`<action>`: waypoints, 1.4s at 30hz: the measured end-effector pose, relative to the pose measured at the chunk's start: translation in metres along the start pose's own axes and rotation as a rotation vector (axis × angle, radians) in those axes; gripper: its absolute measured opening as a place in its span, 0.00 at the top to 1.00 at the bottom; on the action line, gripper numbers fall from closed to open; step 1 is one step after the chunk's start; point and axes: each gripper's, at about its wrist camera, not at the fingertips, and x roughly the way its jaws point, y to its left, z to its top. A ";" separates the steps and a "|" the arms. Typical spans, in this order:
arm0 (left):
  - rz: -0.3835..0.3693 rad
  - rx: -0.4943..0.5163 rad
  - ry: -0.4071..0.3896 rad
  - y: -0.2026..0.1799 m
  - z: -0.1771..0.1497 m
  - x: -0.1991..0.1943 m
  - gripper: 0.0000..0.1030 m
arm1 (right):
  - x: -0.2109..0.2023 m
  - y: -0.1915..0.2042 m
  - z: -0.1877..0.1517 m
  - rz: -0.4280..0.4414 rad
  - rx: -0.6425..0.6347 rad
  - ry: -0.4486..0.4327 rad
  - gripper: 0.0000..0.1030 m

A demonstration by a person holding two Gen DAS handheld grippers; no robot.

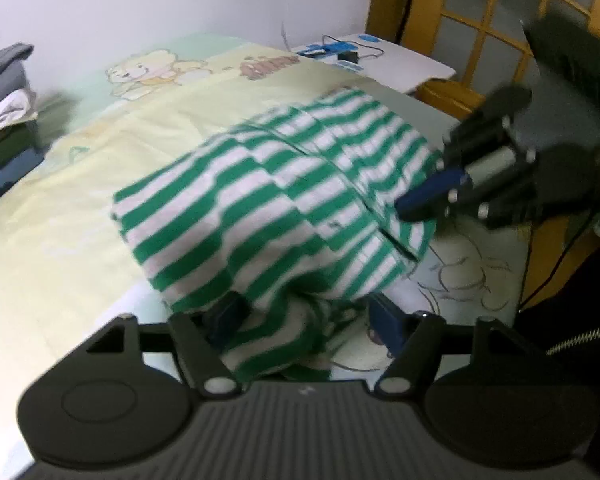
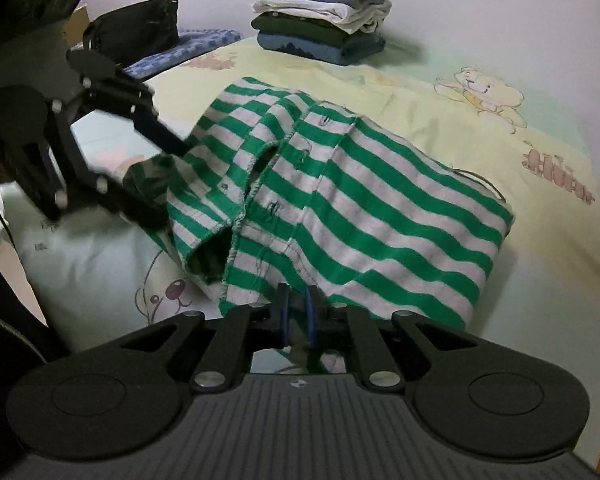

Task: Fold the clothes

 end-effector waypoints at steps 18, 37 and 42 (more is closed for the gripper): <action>-0.053 0.012 0.000 -0.027 -0.006 -0.007 0.15 | 0.009 -0.052 0.032 -0.173 0.172 -0.156 0.62; 0.134 -0.222 -0.150 0.055 0.049 0.009 0.25 | -0.014 0.006 0.011 -0.197 0.109 -0.194 0.59; 0.104 -0.279 -0.086 0.057 0.028 0.033 0.25 | 0.016 0.021 -0.007 -0.255 0.080 -0.077 0.58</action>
